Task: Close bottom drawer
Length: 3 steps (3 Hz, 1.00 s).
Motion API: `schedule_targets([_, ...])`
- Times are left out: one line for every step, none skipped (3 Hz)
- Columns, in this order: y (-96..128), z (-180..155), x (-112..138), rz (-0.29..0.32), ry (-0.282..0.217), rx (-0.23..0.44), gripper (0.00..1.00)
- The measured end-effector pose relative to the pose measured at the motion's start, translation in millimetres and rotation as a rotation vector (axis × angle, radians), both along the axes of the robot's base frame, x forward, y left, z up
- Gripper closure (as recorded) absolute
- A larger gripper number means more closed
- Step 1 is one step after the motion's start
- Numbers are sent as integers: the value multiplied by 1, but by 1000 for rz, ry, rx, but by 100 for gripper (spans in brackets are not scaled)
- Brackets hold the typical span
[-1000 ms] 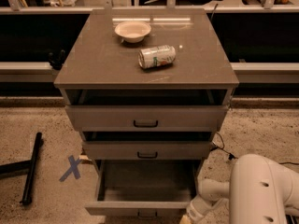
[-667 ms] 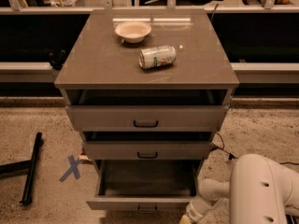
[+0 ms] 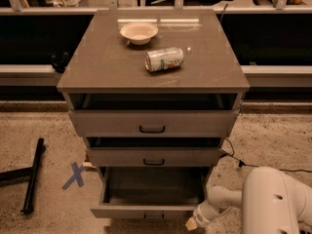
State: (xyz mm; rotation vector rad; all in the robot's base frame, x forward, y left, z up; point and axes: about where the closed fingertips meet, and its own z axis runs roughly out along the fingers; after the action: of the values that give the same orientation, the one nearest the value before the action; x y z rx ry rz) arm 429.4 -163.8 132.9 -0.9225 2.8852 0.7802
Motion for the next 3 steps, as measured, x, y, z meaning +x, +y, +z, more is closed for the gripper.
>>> schedule_targets([1, 3, 9, -18, -41, 11, 100])
schedule_targets([1, 8, 37, -71, -133, 31, 100])
schedule_targets([4, 17, 72, -138, -236, 66, 100])
